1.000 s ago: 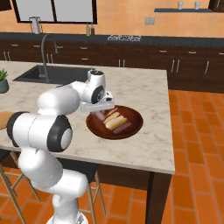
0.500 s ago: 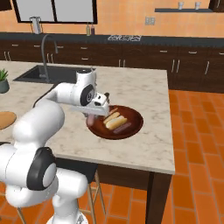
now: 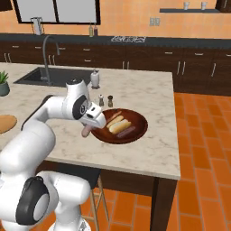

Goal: Place one bun and one sausage from the bowl on each plate.

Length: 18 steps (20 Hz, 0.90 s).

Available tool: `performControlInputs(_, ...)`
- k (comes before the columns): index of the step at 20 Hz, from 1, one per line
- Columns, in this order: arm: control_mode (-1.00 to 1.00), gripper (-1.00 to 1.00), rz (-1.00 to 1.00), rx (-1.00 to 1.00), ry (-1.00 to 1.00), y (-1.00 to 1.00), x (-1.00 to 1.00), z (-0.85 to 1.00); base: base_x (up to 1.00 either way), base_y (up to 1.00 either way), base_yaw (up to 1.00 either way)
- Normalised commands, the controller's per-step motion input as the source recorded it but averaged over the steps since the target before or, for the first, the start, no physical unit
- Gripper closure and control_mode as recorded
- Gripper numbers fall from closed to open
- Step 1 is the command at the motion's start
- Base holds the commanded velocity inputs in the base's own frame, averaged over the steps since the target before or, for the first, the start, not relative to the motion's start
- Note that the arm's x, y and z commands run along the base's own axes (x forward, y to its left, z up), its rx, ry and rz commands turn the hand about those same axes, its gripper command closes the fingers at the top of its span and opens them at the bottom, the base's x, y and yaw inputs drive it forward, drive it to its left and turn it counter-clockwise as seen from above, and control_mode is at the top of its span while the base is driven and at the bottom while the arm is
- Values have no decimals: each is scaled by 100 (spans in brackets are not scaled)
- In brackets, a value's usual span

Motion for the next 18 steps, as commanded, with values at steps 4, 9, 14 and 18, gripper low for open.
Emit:
performControlInputs(4, 100, 100, 0, 0, 0, 36, 0, 0, 0, 50, 0)
performControlInputs(9, 100, 100, 0, 0, 0, 0, 0, 0, 0, 100, 0)
performControlInputs(14, 100, 100, 0, 0, 0, 0, 0, 0, 0, 100, 0)
performControlInputs(18, 100, 100, 0, 0, 0, 0, 0, 0, 4, 100, -3)
